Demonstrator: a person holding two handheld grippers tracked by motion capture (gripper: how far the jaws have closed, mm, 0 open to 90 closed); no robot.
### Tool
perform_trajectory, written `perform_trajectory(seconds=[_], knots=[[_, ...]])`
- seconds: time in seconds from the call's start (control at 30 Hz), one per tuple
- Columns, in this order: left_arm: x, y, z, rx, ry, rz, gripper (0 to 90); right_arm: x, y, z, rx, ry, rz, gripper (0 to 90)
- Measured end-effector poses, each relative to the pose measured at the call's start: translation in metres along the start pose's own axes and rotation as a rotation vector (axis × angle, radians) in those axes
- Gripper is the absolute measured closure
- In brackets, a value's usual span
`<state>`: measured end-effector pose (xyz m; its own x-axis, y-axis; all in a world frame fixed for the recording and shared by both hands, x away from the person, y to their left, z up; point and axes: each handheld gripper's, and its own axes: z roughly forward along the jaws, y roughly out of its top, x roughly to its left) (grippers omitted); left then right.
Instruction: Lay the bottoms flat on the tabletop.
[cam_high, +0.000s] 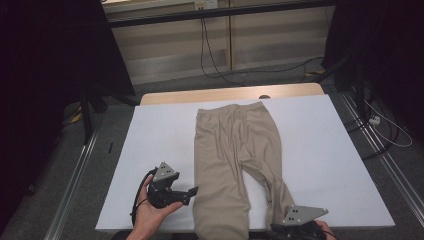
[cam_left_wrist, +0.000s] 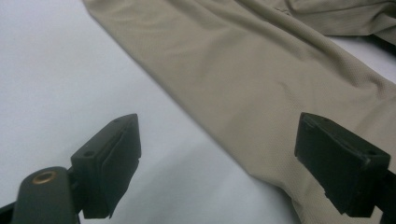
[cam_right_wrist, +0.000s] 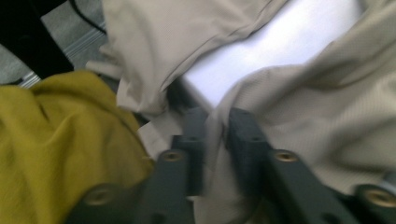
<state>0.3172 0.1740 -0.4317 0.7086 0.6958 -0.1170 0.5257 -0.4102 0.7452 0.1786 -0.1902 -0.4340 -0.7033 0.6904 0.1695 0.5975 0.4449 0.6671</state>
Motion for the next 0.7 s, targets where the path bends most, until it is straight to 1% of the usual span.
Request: perform_trajectory(seconds=[0.03, 0.07, 0.1, 0.13, 0.17, 0.2, 0.23, 0.27, 0.3, 0.37, 0.4, 0.43, 0.47, 0.5, 0.53, 0.57, 0.6, 0.63, 0.67, 0.7], knots=[[0.000, 0.000, 0.000, 0.000, 0.000, 0.000, 14.8, 0.000, 0.000, 0.000, 0.000, 0.000, 0.000, 67.0], [0.000, 0.000, 0.000, -0.001, 0.001, -0.003, 14.9, -0.007, 0.006, -0.002, -0.030, -0.023, 0.011, 65.1], [0.000, 0.000, 0.001, 0.003, -0.001, -0.001, 14.9, -0.007, 0.006, -0.002, -0.030, -0.023, 0.011, 65.1], [0.000, 0.000, 0.001, 0.003, 0.001, -0.001, 14.8, -0.015, 0.014, -0.003, -0.058, -0.040, 0.022, 60.9], [0.000, 0.000, 0.001, 0.003, 0.001, -0.001, 14.8, -0.015, 0.014, -0.003, -0.058, -0.040, 0.022, 60.9], [0.001, 0.000, 0.001, 0.004, 0.003, 0.001, 14.8, -0.025, 0.021, 0.000, -0.062, -0.074, 0.027, 63.9], [0.001, 0.000, 0.001, 0.004, 0.003, 0.001, 14.8, -0.025, 0.021, 0.000, -0.062, -0.074, 0.027, 63.9], [0.001, 0.000, 0.001, 0.007, 0.002, 0.002, 14.8, -0.032, 0.029, 0.006, -0.058, -0.101, 0.028, 65.6], [0.001, 0.000, 0.001, 0.007, 0.002, 0.002, 14.8, -0.032, 0.029, 0.006, -0.058, -0.101, 0.028, 65.6], [0.001, 0.000, 0.001, 0.007, 0.002, 0.004, 14.8, -0.038, 0.036, 0.016, -0.044, -0.111, 0.020, 65.8], [0.001, 0.000, 0.000, 0.004, 0.002, 0.003, 14.8, -0.041, 0.041, 0.025, -0.019, -0.136, 0.015, 64.3], [0.001, 0.000, 0.000, 0.004, 0.002, 0.003, 14.8, -0.041, 0.041, 0.025, -0.019, -0.136, 0.015, 64.3], [0.001, 0.000, 0.000, 0.001, 0.003, -0.001, 14.8, -0.044, 0.042, 0.034, 0.023, -0.147, 0.033, 59.5], [0.001, 0.000, 0.000, 0.001, 0.003, -0.001, 14.8, -0.044, 0.042, 0.034, 0.023, -0.147, 0.033, 59.5], [0.002, -0.001, -0.001, 0.005, 0.001, -0.001, 14.8, -0.045, 0.040, 0.040, 0.036, -0.175, 0.038, 58.5], [0.002, -0.001, -0.001, 0.002, 0.002, 0.001, 14.8, -0.045, 0.040, 0.040, 0.036, -0.175, 0.038, 58.5], [0.003, -0.001, -0.001, 0.004, 0.002, 0.000, 14.8, -0.042, 0.039, 0.040, 0.042, -0.194, 0.020, 59.0], [0.003, -0.001, -0.001, 0.003, 0.003, -0.005, 14.8, -0.041, 0.039, 0.040, 0.047, -0.205, 0.004, 61.9], [0.003, -0.001, -0.001, 0.003, 0.004, -0.006, 14.9, -0.039, 0.038, 0.041, 0.046, -0.218, -0.010, 69.3], [0.002, -0.001, -0.001, 0.004, 0.004, -0.003, 14.9, -0.039, 0.038, 0.041, 0.046, -0.218, -0.010, 69.3]])
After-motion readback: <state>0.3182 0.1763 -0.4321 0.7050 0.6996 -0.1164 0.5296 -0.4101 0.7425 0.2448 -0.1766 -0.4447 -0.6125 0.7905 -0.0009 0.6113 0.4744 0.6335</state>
